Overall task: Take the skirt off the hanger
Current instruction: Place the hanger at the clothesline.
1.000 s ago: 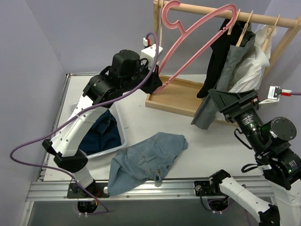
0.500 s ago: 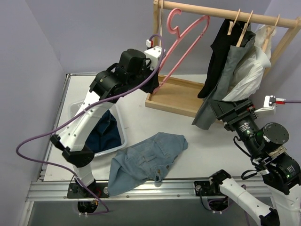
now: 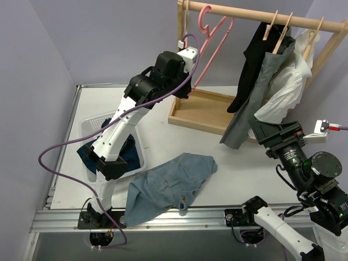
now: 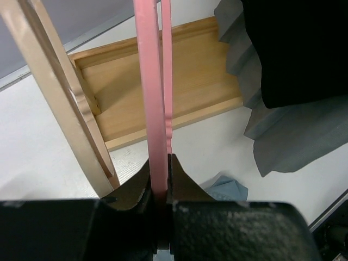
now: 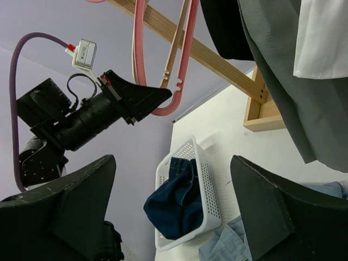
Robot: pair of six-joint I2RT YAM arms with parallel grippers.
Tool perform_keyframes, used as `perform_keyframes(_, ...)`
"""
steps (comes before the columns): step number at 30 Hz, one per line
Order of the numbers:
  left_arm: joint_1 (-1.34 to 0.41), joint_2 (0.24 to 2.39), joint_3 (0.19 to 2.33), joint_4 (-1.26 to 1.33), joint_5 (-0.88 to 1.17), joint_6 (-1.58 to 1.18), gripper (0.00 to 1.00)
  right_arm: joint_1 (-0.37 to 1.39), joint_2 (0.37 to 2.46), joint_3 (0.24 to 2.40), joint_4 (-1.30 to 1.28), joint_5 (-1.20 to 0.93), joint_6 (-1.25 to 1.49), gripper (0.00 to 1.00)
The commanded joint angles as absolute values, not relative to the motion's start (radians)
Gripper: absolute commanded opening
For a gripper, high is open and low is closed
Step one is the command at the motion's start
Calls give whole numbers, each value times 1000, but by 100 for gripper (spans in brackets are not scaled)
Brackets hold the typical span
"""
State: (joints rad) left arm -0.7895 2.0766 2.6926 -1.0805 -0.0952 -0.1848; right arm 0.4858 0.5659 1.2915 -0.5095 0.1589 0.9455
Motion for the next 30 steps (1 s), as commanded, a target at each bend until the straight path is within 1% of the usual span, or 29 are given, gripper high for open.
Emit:
perform_keyframes(1, -779, 2077, 2715, -963, -136, -241, 2, 491, 558, 1281, -500, 193, 957, 82)
perform_keyframes(12, -752, 2180, 2767, -868, -86, -317, 2, 491, 509, 1241, -512, 212, 980, 82)
perform_keyframes(21, -785, 2240, 2816, -730, -63, -371, 2, 492, 476, 1252, -552, 236, 992, 81)
perform_keyframes(30, -785, 2281, 2815, -695, -35, -397, 2, 492, 477, 1269, -554, 242, 1003, 80)
